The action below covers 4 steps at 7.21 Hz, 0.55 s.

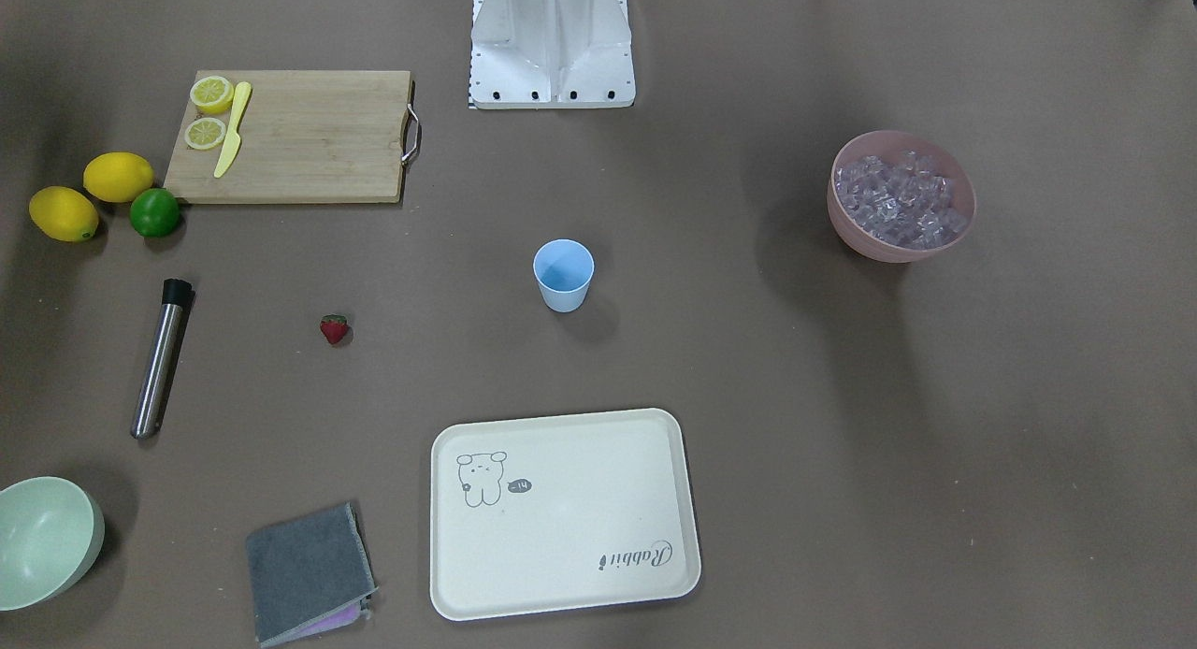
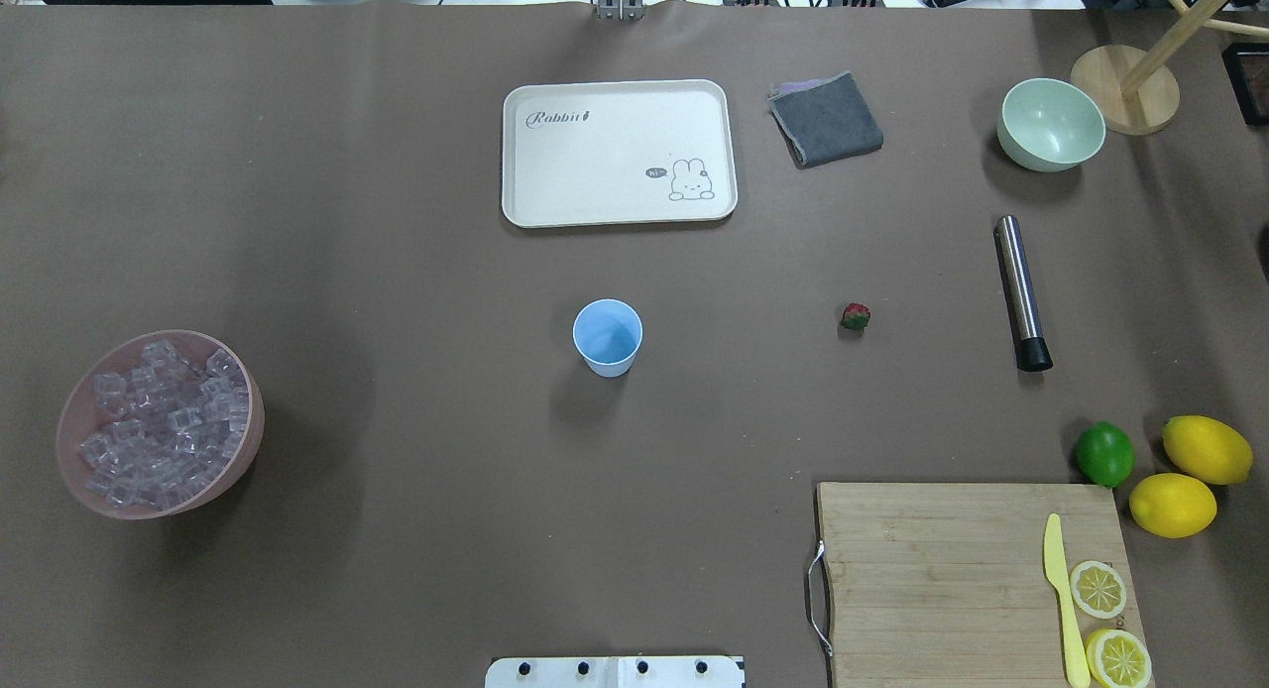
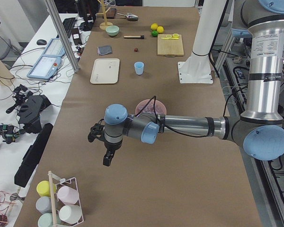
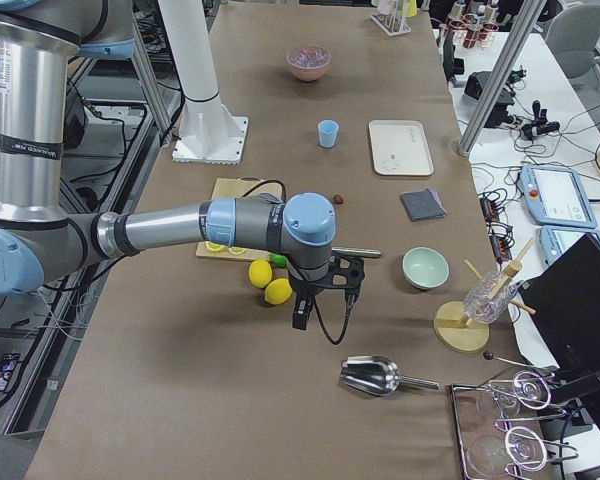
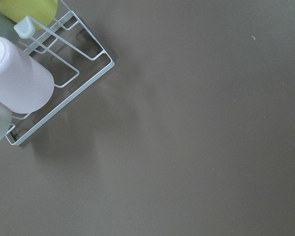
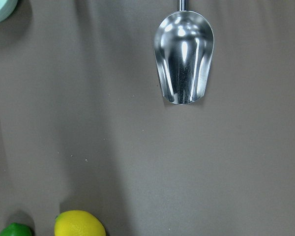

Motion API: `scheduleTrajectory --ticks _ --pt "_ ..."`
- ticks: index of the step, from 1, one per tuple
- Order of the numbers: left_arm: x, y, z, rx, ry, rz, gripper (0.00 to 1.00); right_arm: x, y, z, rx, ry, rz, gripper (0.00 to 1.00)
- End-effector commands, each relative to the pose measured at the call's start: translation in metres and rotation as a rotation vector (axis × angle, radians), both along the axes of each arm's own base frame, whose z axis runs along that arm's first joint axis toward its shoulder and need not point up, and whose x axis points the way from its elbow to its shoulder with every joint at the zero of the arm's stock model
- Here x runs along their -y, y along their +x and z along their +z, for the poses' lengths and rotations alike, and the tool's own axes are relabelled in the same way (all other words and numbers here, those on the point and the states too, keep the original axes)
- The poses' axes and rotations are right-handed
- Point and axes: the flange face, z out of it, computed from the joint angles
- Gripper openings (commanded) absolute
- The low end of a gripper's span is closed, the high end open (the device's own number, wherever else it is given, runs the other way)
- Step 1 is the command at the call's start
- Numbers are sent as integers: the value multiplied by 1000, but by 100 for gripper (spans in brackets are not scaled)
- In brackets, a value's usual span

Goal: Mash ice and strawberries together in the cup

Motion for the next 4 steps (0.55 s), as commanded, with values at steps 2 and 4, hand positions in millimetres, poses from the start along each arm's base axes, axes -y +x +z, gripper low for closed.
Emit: scheduleTrajectory --ticks 2,4 --pt "-1 0 -12 -3 18 -4 98 0 0 2 -1 -6 1 100" --pt "-2 -1 -16 -3 29 -3 98 -3 -1 6 17 -14 1 100"
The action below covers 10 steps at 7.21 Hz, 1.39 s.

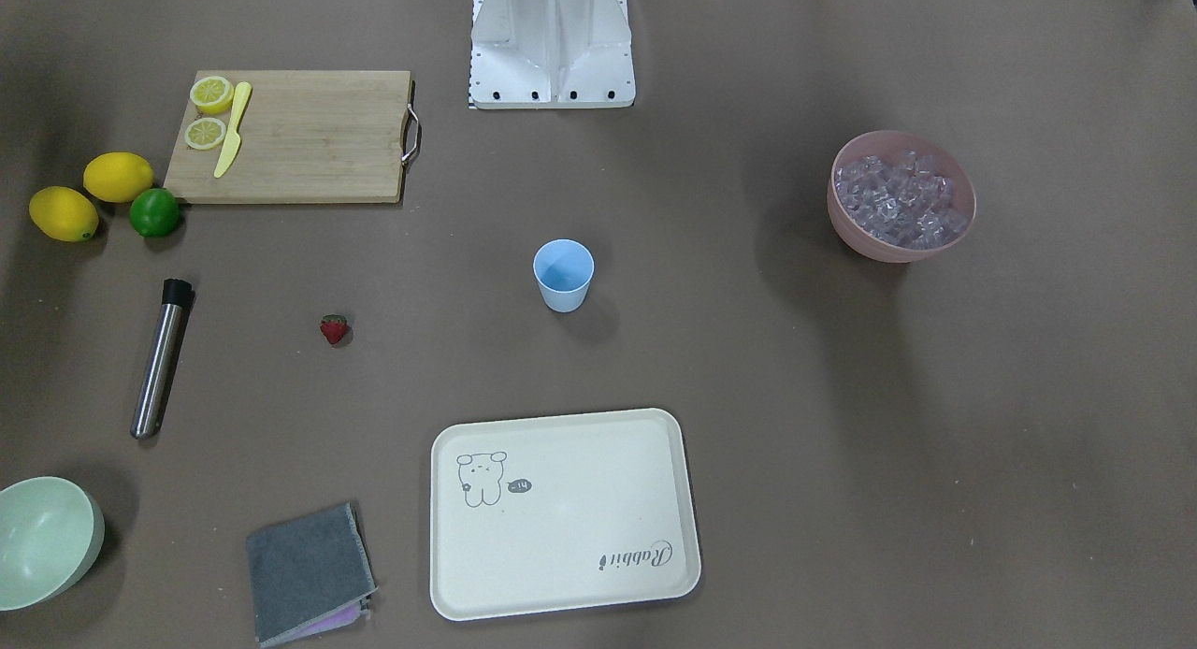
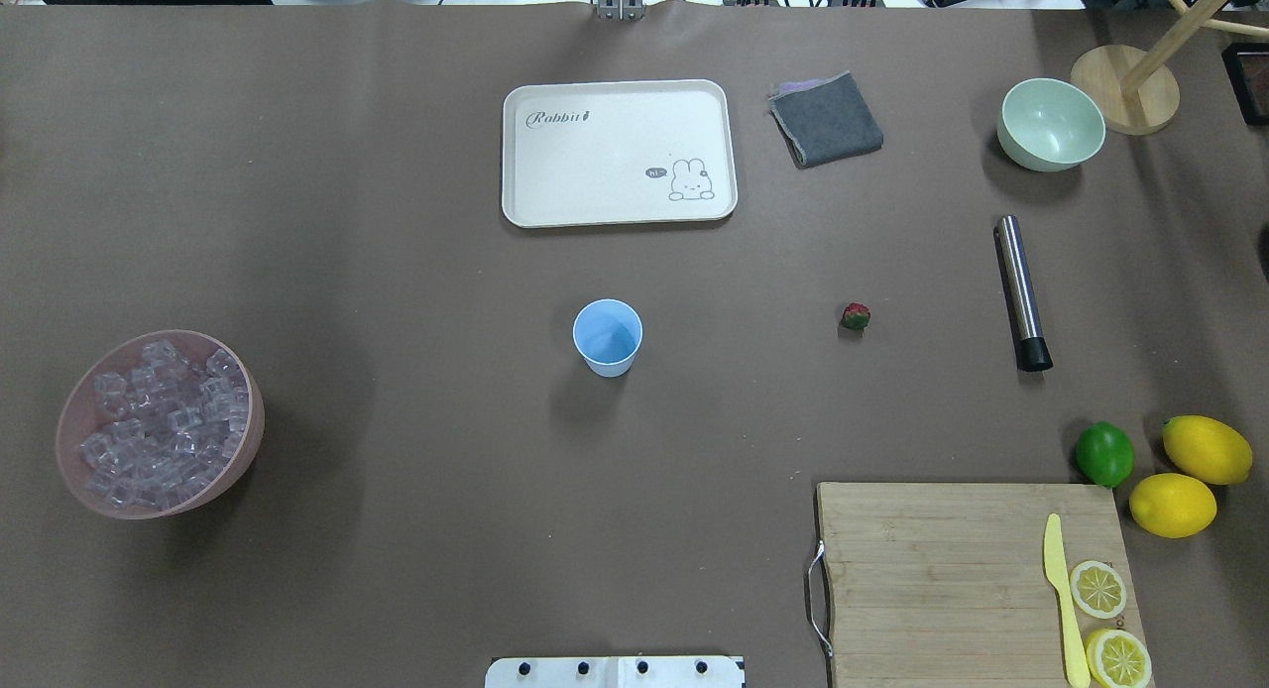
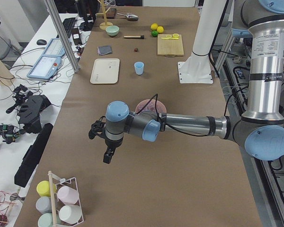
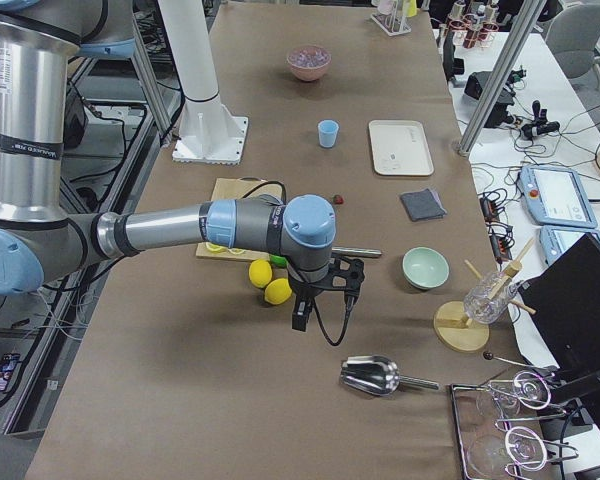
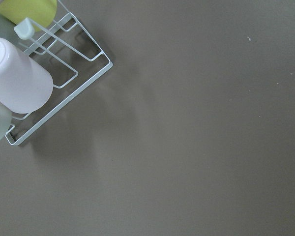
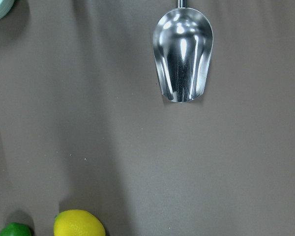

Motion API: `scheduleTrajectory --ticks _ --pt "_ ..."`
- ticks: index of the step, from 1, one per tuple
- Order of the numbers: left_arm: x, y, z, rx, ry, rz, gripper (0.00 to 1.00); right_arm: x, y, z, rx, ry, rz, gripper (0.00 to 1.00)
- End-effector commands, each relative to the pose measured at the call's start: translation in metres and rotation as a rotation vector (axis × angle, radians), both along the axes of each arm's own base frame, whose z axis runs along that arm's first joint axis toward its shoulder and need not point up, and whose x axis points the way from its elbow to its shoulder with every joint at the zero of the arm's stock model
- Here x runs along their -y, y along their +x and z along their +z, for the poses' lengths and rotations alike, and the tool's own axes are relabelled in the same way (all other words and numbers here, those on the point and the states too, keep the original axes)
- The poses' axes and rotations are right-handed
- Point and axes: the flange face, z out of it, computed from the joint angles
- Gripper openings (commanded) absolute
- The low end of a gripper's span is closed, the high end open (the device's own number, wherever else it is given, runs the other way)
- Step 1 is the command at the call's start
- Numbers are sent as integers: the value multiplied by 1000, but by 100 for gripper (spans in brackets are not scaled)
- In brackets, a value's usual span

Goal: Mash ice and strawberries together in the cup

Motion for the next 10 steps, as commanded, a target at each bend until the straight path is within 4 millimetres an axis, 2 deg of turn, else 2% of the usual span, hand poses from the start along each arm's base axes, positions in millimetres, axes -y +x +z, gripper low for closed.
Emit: scheduleTrajectory --ticks 1,3,4,6,8,9,10 --pt "0 2 -1 2 5 6 98 -2 -1 2 11 -2 0 100" --pt "-1 2 8 3 -24 0 98 -1 -3 0 44 1 2 100" --pt "0 0 3 1 -9 -5 98 -1 -3 -1 44 5 1 100" --pt "-1 1 7 -1 -20 -2 98 -1 -3 -2 44 10 1 100" --pt "-4 0 -1 -8 5 0 98 0 -3 -5 43 19 1 100" --pt "-5 0 -20 -11 56 1 98 -1 -3 -4 43 17 1 100" --pt "-5 -1 -22 -13 60 0 98 -1 -3 -4 43 17 1 100"
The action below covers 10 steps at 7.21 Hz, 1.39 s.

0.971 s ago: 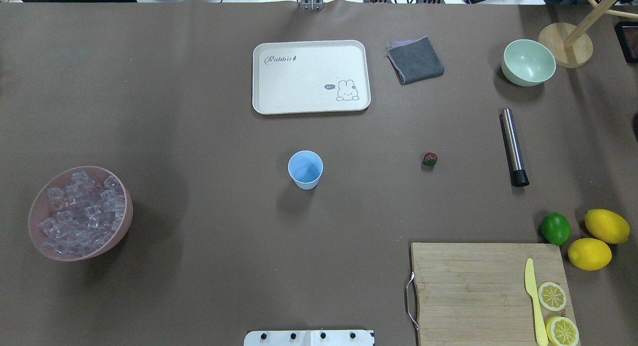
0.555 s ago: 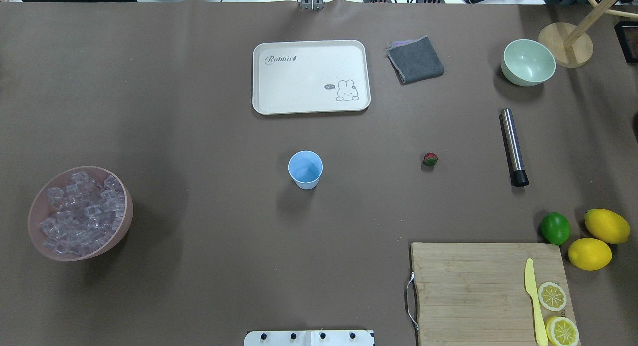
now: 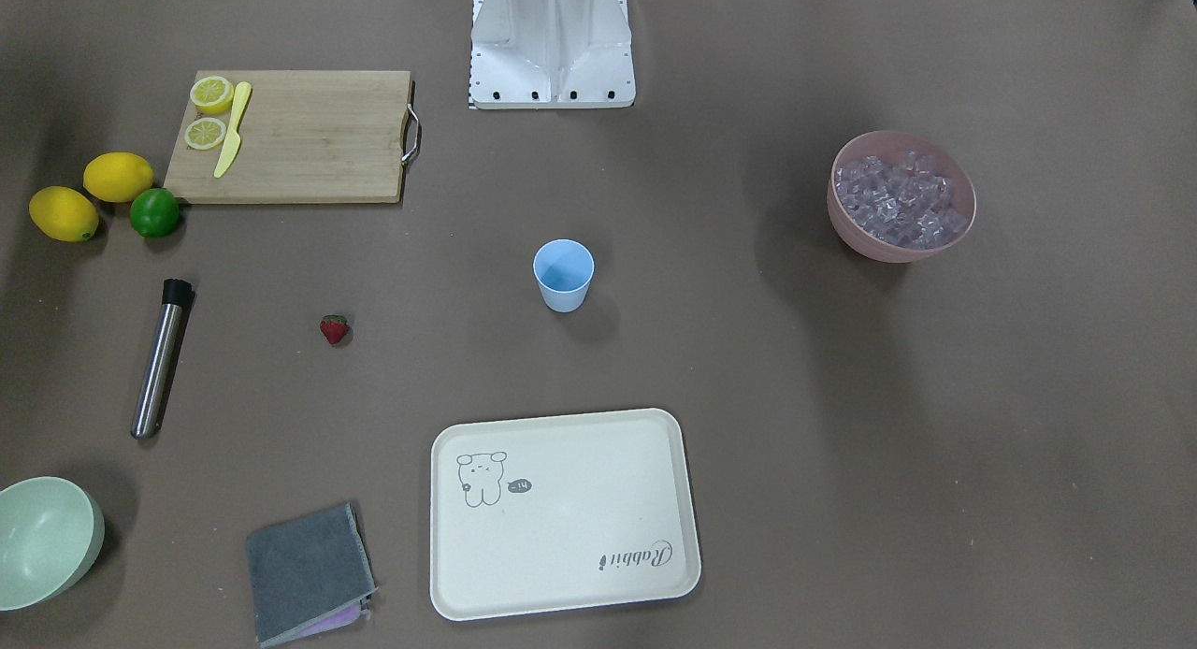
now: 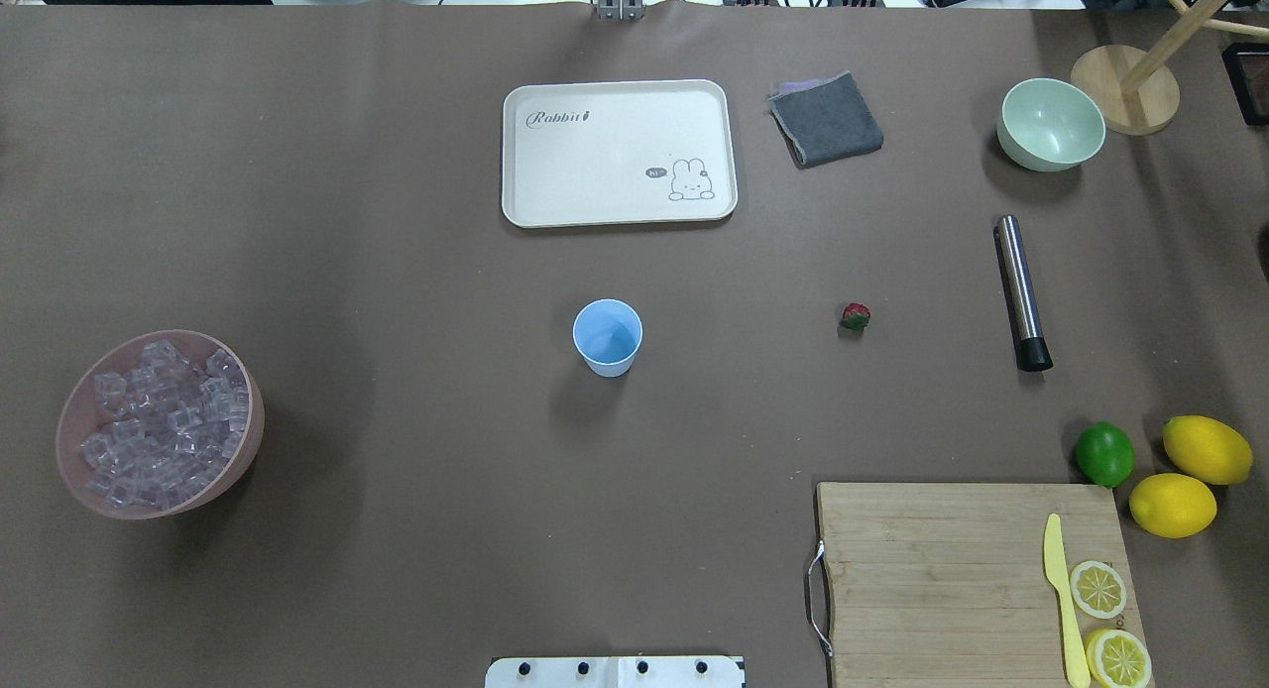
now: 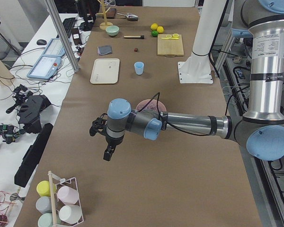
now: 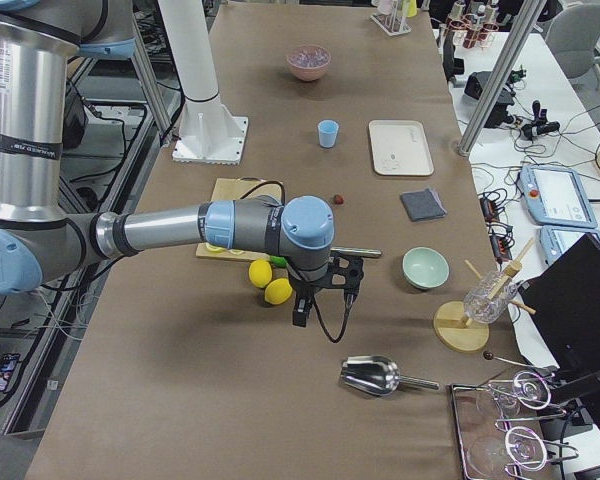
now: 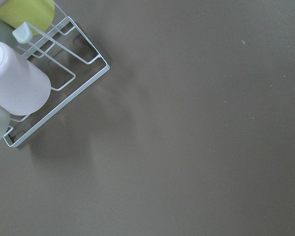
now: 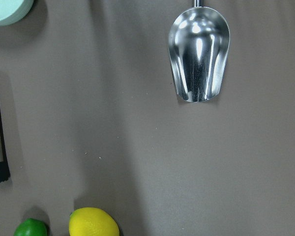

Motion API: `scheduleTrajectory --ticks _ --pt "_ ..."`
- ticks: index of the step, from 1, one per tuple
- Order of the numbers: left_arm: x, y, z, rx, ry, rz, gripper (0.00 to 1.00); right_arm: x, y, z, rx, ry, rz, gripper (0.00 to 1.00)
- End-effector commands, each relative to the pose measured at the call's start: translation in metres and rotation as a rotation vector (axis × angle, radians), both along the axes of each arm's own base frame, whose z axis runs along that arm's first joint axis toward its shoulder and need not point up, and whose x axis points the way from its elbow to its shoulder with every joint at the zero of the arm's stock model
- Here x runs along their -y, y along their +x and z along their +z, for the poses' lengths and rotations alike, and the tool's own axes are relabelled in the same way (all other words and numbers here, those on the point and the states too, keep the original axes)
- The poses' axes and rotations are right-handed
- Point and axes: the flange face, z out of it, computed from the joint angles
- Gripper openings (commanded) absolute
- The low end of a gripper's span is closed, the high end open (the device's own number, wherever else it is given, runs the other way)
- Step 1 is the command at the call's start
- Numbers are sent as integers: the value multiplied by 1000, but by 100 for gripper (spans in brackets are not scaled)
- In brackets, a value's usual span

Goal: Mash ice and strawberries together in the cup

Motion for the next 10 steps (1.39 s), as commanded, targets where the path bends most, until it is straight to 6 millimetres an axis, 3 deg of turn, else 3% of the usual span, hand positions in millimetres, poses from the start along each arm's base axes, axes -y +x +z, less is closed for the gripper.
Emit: scheduleTrajectory --ticks 1,3,6,8,9,10 --pt "-1 0 -7 -7 17 -2 98 0 0 -1 0 2 0 100" --pt "-16 2 -2 -59 2 9 98 2 0 -2 1 5 0 100" --pt "-17 1 -7 -59 11 9 98 2 0 -1 0 5 -1 100" --pt "-27 4 -48 -86 28 -45 98 0 0 2 -2 8 -8 100" --pt "-28 12 -62 -100 33 -51 98 0 0 2 -2 5 -6 100" --pt "-26 33 -72 -111 18 -46 98 -1 0 3 -1 -1 -2 100"
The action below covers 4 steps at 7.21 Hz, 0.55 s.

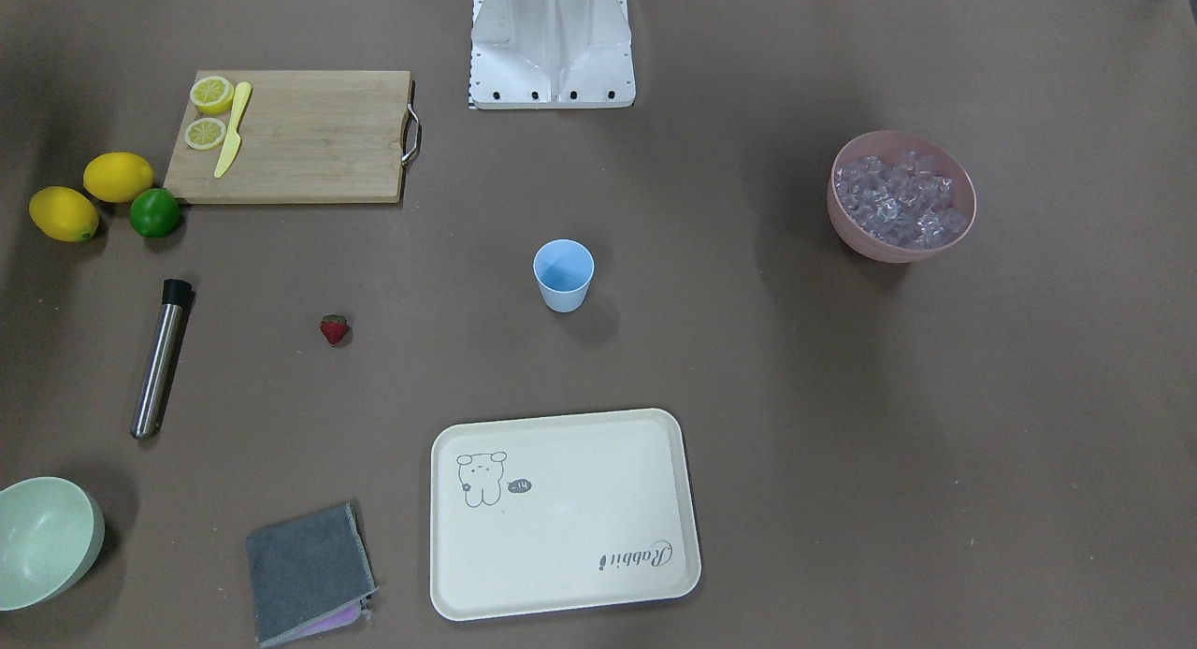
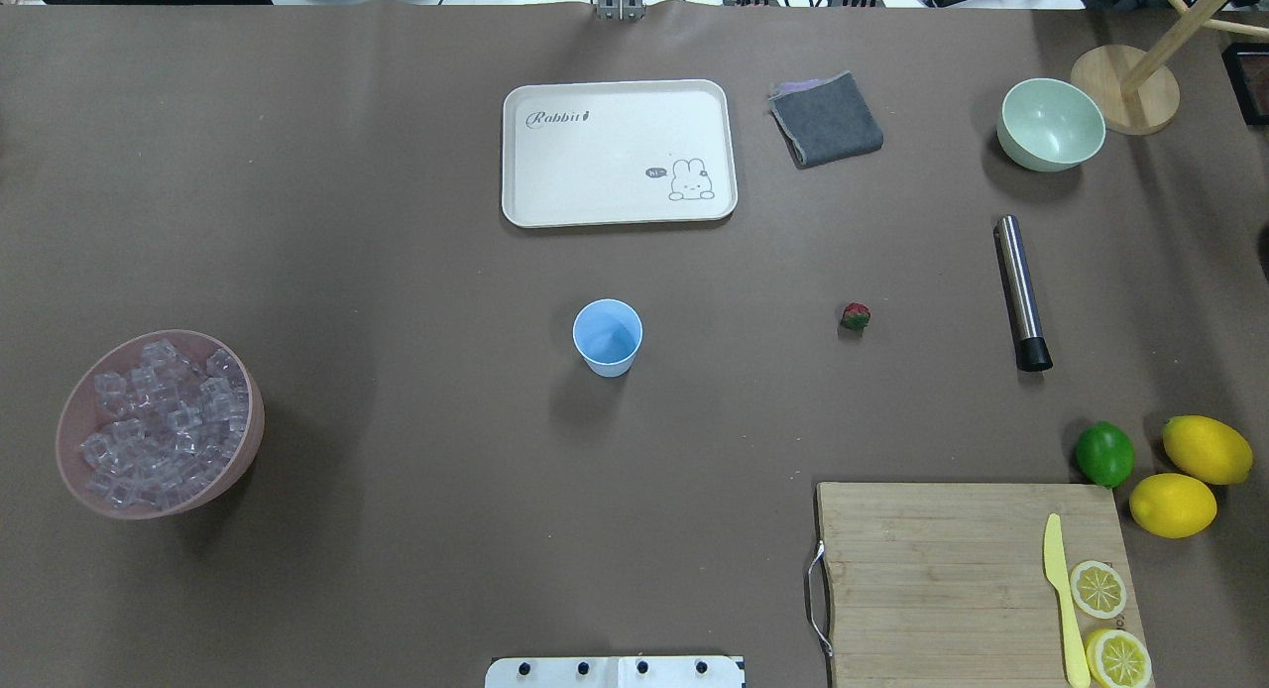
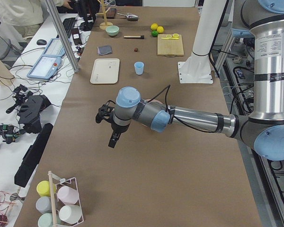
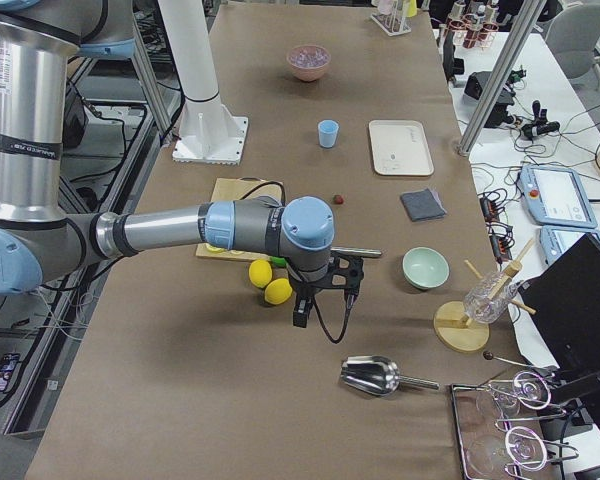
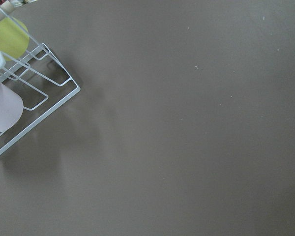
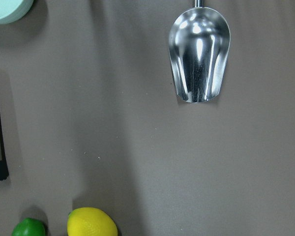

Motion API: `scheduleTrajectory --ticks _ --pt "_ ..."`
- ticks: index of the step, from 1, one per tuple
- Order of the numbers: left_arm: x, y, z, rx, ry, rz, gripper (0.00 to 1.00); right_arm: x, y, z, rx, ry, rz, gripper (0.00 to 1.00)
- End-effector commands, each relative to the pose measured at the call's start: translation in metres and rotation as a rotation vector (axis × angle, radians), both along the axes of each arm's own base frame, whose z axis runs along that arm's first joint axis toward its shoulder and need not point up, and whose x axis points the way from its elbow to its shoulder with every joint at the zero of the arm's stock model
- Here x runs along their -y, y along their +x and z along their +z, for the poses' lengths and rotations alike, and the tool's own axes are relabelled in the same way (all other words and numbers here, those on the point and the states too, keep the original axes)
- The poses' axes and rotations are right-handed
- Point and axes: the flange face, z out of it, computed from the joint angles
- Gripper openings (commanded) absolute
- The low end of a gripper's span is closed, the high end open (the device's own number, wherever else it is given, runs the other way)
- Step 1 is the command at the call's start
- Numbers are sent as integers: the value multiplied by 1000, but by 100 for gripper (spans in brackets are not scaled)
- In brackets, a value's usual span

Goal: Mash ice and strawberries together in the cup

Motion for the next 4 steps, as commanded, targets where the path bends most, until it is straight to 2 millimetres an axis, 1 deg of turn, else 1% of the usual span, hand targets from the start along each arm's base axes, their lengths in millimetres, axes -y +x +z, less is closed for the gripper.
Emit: scheduleTrajectory --ticks 1,3,4 --pt "-1 40 -25 -22 -14 18 98 -1 0 2 -1 -8 3 100" --pt "-3 65 -37 -22 -14 35 98 -2 0 2 -3 -8 3 100" --pt "-3 81 -41 -7 -21 31 98 -2 0 2 -3 -8 3 100"
